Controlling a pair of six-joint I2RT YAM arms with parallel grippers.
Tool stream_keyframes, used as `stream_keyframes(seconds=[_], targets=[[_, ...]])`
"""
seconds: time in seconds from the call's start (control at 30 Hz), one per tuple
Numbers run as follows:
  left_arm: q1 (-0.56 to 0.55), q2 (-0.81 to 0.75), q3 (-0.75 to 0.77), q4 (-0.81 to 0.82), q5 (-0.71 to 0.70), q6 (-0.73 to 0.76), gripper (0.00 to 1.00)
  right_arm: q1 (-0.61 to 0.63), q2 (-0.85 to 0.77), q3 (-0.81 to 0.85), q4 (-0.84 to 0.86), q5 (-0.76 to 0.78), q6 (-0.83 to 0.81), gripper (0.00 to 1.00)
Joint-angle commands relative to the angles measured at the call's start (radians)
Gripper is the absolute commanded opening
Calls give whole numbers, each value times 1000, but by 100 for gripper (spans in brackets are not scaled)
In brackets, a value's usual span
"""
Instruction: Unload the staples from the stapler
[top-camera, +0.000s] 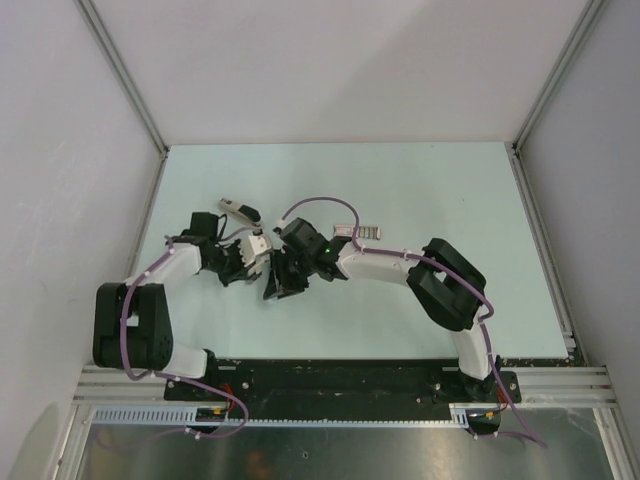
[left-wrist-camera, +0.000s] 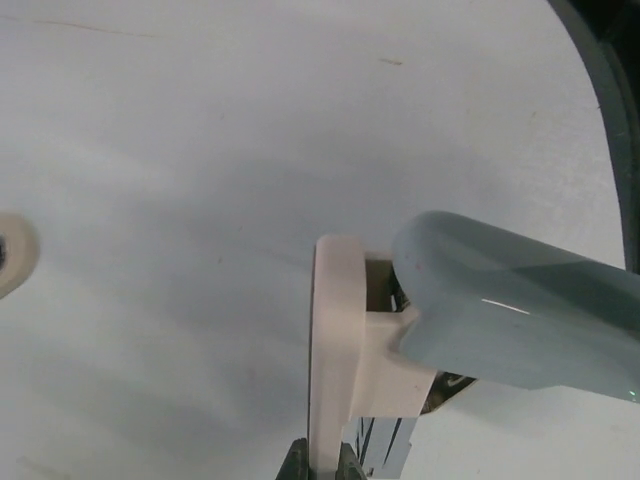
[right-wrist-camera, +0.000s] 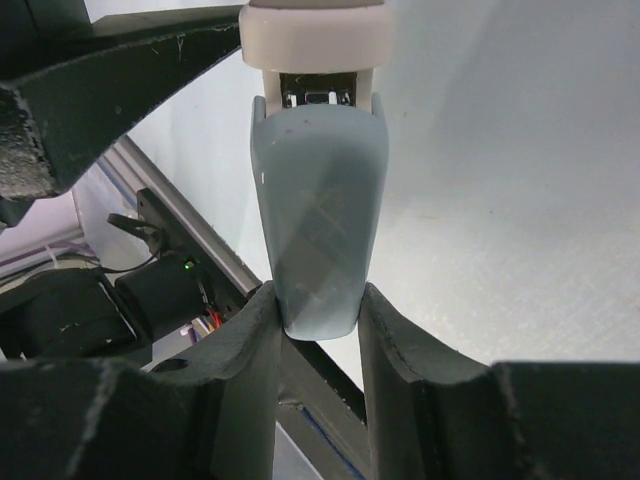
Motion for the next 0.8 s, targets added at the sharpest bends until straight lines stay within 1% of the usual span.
stream_keyframes(seconds=[0.0, 0.13, 0.2, 0.37, 0.57, 0.67, 0.77], targets=[[-13, -96, 4, -18, 8, 99, 1, 3, -4, 68, 147, -68, -48, 0], [26, -158, 35, -17, 29, 91, 0, 38, 7, 148, 43, -16, -153, 0], [34, -213, 26, -1, 35, 103, 0, 68, 9, 190, -14, 44, -217, 0], [37, -358, -93, 134, -23, 197, 0, 128, 5, 239, -112, 226, -362, 0], [37, -433, -176, 214, -63, 261, 0, 195, 17, 252, -148, 411, -471, 0], [12, -473, -224, 242, -90, 289, 0, 233, 24, 254, -141, 508, -504, 0], [-16, -486, -238, 249, -114, 261, 0, 239, 39, 280, -135, 514, -486, 0]])
